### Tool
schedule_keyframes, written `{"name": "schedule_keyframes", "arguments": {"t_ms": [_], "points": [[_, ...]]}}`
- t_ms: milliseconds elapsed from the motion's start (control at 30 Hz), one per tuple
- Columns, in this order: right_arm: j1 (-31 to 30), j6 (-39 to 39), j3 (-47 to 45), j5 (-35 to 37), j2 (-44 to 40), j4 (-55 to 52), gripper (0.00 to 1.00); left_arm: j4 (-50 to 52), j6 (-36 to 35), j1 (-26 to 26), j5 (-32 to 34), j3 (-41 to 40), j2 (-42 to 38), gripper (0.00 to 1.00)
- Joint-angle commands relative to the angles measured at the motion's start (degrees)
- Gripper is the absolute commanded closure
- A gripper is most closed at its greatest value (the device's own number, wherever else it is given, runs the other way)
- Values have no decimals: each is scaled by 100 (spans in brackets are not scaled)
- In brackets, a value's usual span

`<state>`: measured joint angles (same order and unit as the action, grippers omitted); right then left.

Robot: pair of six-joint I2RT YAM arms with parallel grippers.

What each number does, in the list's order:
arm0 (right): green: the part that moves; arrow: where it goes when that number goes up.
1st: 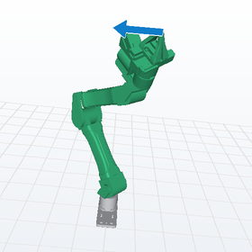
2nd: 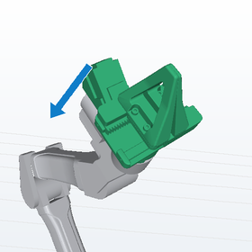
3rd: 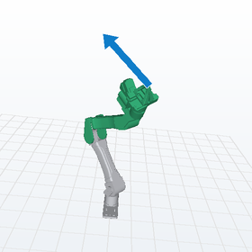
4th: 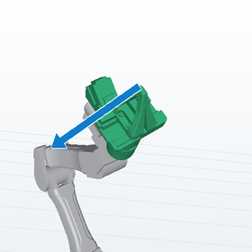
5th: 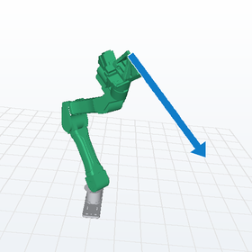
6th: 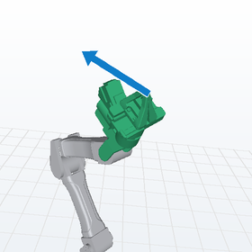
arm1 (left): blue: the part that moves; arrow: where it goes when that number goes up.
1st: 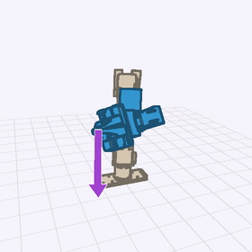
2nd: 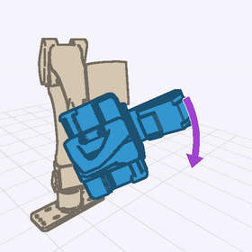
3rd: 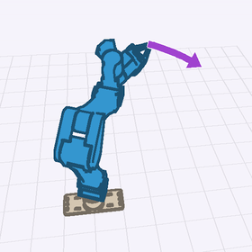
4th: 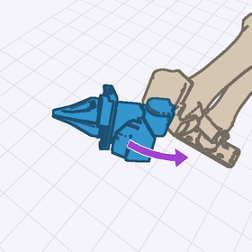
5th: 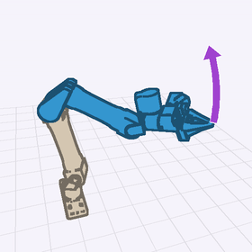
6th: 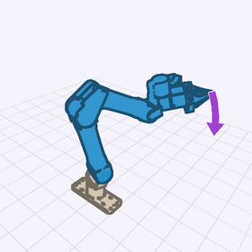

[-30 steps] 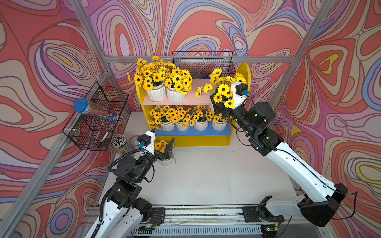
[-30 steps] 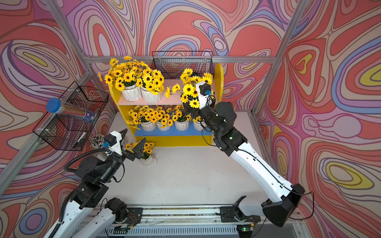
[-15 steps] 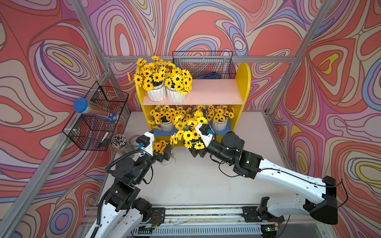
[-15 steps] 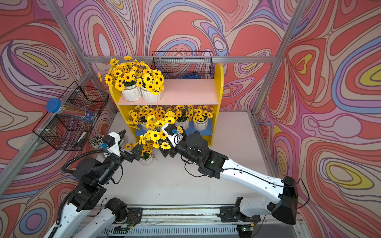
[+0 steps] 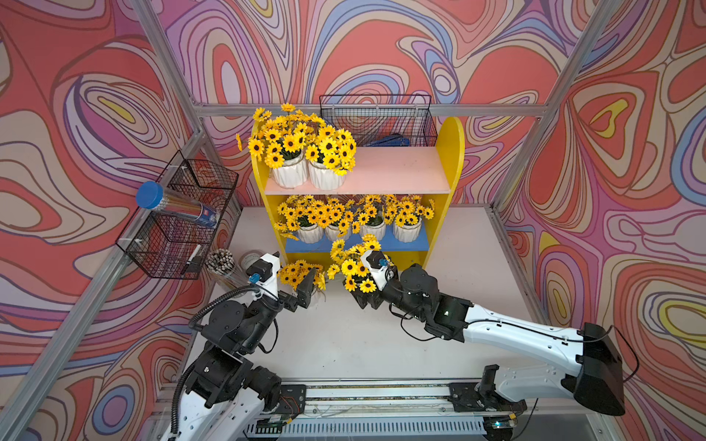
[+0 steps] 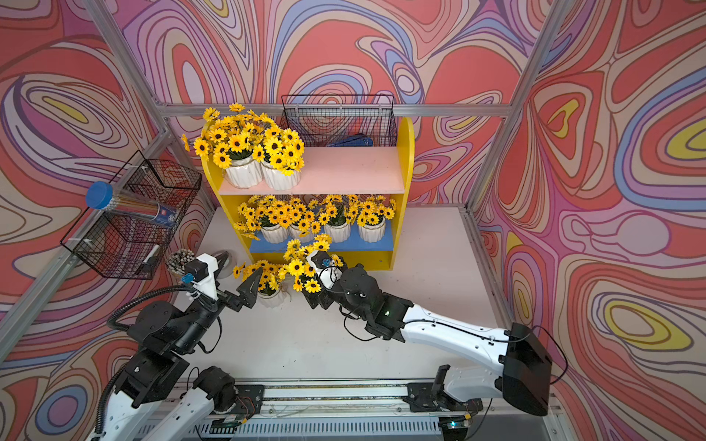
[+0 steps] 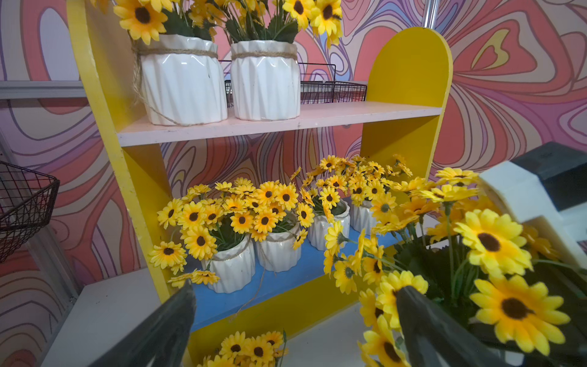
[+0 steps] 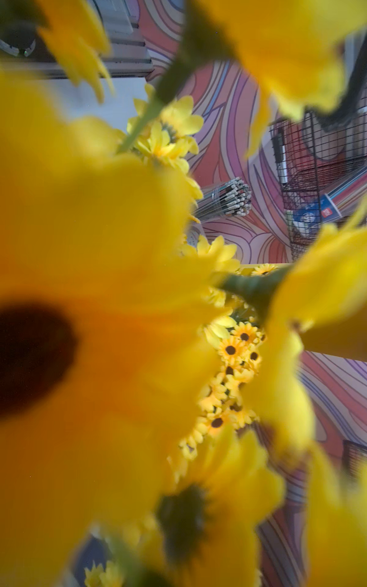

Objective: Take the sunflower pots off the shelves
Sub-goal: Place the sunflower pot at the center of the board.

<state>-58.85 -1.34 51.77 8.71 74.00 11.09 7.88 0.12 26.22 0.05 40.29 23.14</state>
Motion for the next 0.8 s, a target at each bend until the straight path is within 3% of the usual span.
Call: {"name": "schedule_keyframes", "arguments": {"t_ms": [0,167,433,767], "points": [[-22,182,-164,-18,269,1005,100,186,15,17,194,-108,-190,0],[-22,220,-515,-27,914,1986,100,305,29,19,303,-144,-343,0],[-33,178,-1090,355,2595,5020,100,390,-55,15,470,-244,-496,0],[-30,-49,-1215,759,4336,7134,100,357,-60,17,478,-307,-450,0]]}}
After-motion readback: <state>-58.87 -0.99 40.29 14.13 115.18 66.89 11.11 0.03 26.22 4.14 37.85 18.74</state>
